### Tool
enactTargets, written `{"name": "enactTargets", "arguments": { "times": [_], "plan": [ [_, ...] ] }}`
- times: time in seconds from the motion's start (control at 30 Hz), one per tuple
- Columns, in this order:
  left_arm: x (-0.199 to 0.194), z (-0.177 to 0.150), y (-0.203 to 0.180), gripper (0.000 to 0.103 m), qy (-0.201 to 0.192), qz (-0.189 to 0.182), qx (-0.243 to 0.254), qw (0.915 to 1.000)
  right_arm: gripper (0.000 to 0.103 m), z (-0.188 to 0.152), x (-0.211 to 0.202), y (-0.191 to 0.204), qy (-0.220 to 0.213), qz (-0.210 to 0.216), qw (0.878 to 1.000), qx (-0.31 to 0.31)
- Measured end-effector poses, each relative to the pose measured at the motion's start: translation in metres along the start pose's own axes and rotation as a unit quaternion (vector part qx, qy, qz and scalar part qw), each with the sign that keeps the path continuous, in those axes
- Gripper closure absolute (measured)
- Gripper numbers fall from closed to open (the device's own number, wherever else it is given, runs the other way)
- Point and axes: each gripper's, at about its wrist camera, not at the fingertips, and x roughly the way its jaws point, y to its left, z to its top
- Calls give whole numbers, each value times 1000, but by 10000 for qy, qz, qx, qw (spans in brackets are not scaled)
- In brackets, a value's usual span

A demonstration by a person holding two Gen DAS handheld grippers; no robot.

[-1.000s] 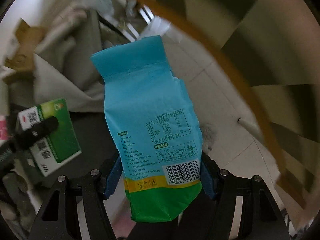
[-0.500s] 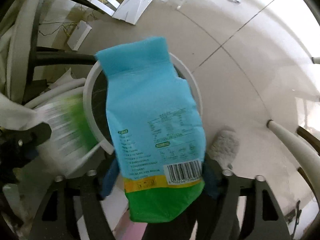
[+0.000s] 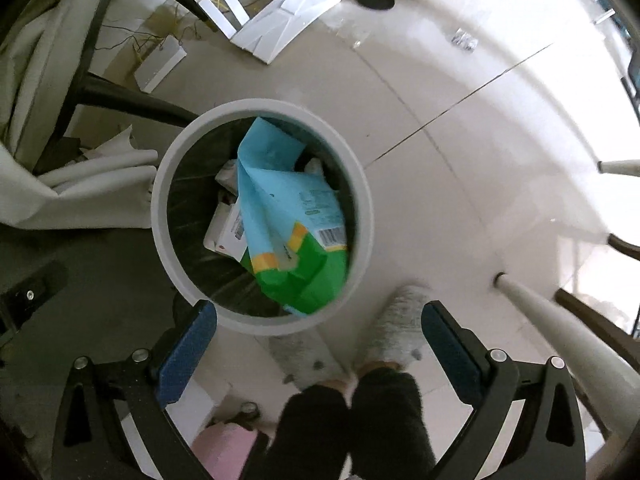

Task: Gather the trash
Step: 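Carry the granule box and teal bag over the trash bin and release both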

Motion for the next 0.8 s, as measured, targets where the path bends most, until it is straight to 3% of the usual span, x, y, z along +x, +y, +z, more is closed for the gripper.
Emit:
{"name": "enactTargets", "arguments": {
  "times": [0.33,0.8],
  "plan": [
    [-69,-32,-2,0,-156,107,92,9998,0,-22,-92,7,-313,-162,9992,-187],
    [-218,-82,-1,0,-451,-23,237,9987,0,-73,-269,17,-810,44,9964,-261]
  ]
}}
